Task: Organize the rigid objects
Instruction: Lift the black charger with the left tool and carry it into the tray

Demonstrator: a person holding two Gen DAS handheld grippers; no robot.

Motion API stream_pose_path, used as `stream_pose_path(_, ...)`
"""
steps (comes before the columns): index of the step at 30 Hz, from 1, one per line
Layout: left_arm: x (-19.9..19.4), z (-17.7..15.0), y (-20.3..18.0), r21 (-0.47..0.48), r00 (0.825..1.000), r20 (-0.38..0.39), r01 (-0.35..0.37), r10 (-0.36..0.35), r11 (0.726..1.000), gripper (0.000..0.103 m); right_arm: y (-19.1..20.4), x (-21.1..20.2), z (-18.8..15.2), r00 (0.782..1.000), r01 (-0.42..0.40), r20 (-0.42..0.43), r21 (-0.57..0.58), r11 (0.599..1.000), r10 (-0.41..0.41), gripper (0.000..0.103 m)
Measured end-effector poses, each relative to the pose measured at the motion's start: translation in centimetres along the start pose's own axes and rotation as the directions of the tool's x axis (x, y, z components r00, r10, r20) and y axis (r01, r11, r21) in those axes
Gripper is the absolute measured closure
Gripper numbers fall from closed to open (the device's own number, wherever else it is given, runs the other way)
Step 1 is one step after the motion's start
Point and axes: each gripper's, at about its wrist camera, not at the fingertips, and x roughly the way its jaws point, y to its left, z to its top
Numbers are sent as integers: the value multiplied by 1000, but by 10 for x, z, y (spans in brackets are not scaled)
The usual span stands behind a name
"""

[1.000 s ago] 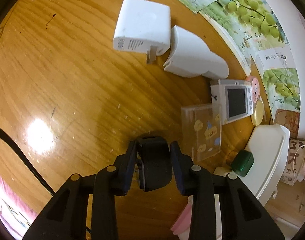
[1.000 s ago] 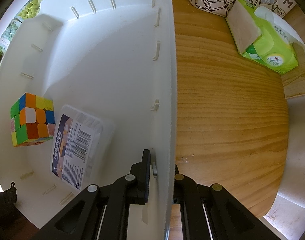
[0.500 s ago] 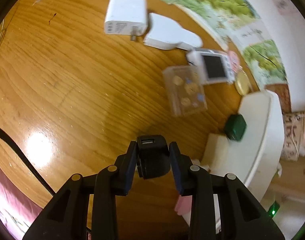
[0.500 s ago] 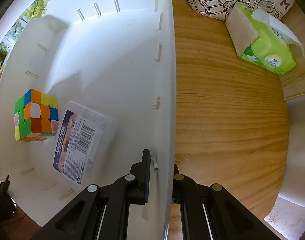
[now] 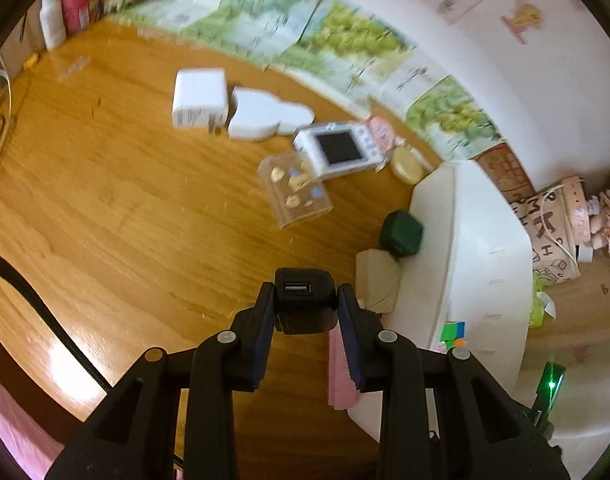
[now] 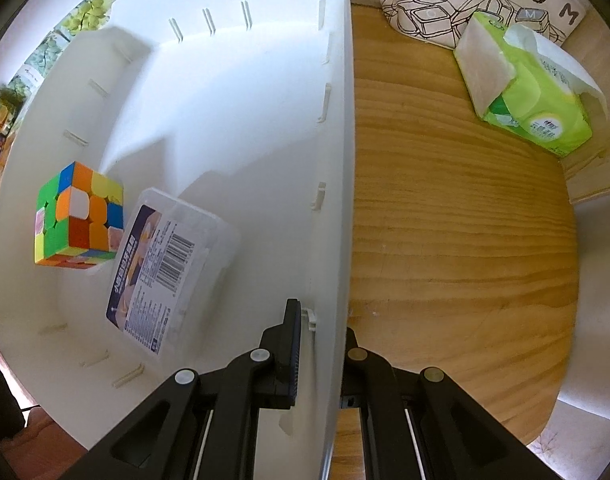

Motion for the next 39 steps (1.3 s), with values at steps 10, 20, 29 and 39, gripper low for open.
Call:
stream_pose_path(10, -27, -12, -46, 215, 977, 170, 91, -129, 972, 70, 0, -2, -8, 1000, -9, 8, -1, 1000, 9, 95)
stream_pose_path(20, -38, -34, -100, 435, 943, 122, 230, -310, 870, 70, -5, -5, -14, 1000, -17, 4, 9, 1000, 17, 95)
stream_pose_path(29, -39, -69, -143, 594, 931, 33, 275, -365, 756, 70, 3, -8, -17, 1000, 11, -6, -23, 1000, -11, 95)
stream_pose_path(39, -39, -95, -165, 687, 923, -65, 316, -378, 654, 69, 11, -8, -22, 999, 33, -3, -13, 999, -33, 95)
